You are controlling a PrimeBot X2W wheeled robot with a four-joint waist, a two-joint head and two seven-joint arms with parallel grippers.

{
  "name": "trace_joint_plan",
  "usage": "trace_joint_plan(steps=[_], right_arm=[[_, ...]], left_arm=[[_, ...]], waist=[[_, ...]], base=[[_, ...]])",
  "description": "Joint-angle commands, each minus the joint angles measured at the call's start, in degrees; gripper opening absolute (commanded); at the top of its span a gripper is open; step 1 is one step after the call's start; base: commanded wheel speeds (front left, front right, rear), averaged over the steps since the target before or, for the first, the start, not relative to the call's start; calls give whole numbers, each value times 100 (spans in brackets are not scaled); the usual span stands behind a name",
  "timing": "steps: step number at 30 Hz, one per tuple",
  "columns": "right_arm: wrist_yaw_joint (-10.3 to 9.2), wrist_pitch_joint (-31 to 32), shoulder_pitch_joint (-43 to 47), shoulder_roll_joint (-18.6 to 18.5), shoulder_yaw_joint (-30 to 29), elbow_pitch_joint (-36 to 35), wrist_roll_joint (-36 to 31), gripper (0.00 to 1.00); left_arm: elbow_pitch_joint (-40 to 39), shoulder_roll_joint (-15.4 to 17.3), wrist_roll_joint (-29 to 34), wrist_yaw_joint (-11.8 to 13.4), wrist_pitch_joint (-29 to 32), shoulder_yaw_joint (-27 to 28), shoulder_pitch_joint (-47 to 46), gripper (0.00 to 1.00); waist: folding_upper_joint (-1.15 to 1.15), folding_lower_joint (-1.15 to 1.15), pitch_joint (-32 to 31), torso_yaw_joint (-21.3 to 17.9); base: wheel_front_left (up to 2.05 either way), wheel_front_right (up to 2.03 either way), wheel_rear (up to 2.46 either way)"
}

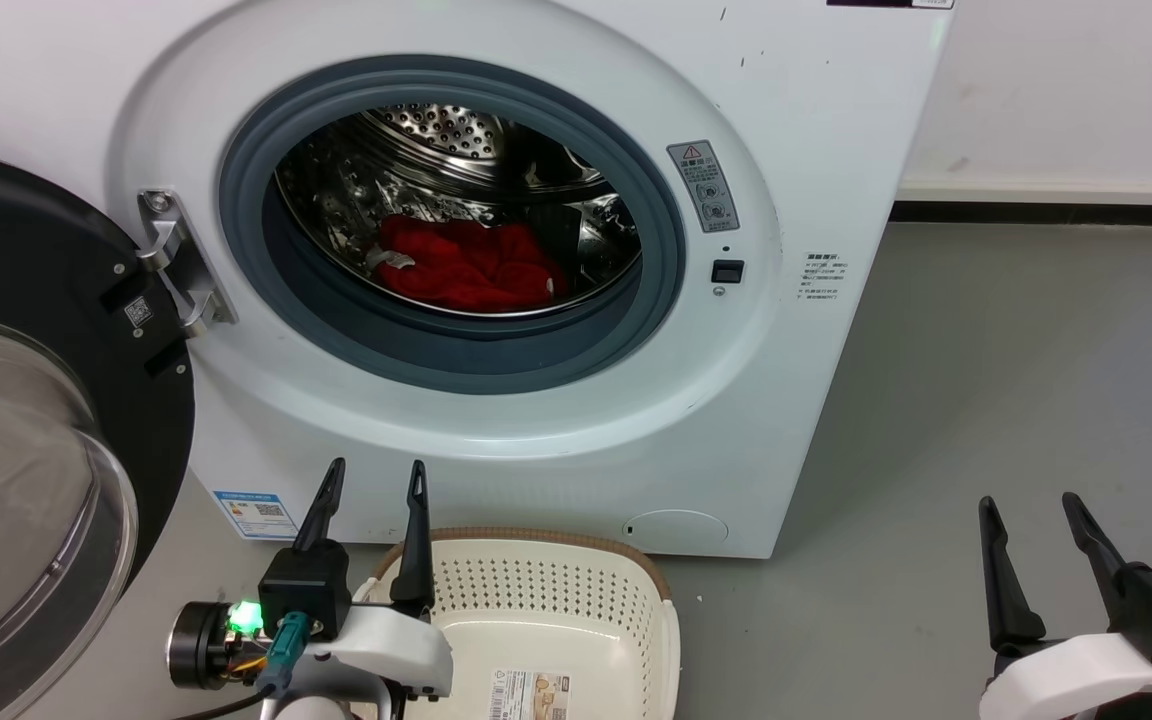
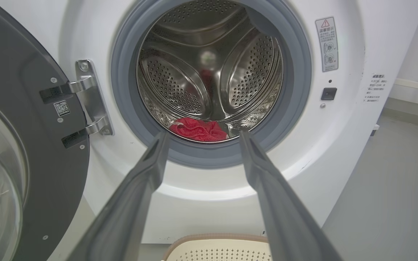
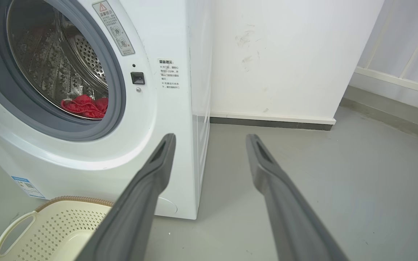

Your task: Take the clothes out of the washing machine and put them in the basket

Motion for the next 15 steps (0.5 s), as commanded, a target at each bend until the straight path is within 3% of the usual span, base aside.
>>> trace_joint_plan(steps=[1,15], right_arm=[[-4,6,-64,17,17,-5,45,100],[-4,59,-412,17,129,-539,-49,100]], left_arm=[[22,7,44,31,-15,27,-90,100],[460,-44,-80,226,-14,104,-1040,100]], waist=[[0,0,14,-7],[0,0,1192,-101]], base=[[0,0,0],[0,0,0]])
